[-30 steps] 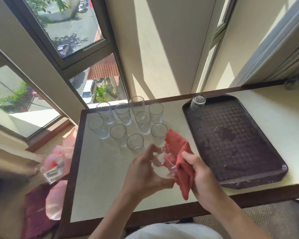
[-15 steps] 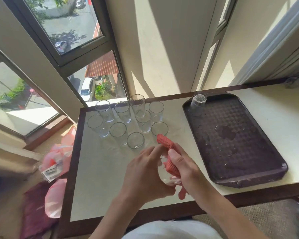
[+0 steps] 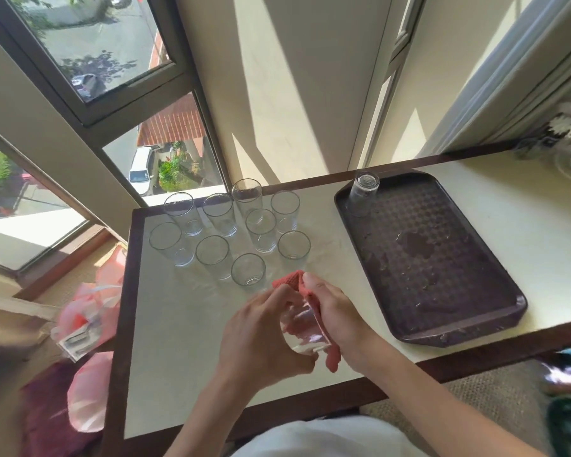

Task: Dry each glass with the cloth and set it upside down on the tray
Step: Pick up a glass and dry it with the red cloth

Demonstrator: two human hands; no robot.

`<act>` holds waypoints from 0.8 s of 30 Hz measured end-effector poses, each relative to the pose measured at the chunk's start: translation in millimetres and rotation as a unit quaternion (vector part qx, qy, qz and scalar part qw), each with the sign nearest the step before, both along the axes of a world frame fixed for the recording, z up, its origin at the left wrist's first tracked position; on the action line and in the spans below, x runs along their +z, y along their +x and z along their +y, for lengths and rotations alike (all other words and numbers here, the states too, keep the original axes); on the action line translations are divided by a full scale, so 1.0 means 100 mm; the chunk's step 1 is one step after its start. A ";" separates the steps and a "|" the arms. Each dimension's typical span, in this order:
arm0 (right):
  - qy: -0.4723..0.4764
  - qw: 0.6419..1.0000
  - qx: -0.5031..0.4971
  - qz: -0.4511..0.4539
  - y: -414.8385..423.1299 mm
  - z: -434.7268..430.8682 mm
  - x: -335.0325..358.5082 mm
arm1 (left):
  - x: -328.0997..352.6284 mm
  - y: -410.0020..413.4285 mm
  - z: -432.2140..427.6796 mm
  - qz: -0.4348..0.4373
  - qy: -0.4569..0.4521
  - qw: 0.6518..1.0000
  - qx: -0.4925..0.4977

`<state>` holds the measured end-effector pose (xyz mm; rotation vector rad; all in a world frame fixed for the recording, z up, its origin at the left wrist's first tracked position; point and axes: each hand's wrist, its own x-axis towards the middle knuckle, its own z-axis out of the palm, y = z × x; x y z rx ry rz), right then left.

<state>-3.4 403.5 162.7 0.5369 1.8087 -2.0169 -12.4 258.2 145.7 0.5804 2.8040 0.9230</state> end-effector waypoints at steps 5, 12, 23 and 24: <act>0.315 0.949 0.006 0.026 -0.05 0.02 -0.60 | -0.30 -0.06 -0.15 -0.187 0.040 0.978 0.088; 0.550 0.800 0.237 0.027 0.15 0.07 -1.33 | -0.62 -0.03 -0.38 -0.271 0.135 0.939 0.163; 0.139 0.977 -0.163 -0.008 0.28 -0.04 -0.89 | -0.61 0.01 -0.12 -0.283 0.331 0.896 0.083; 0.066 0.982 -0.175 -0.026 0.30 -0.03 -0.84 | -0.57 0.01 -0.06 -0.281 0.345 0.892 0.076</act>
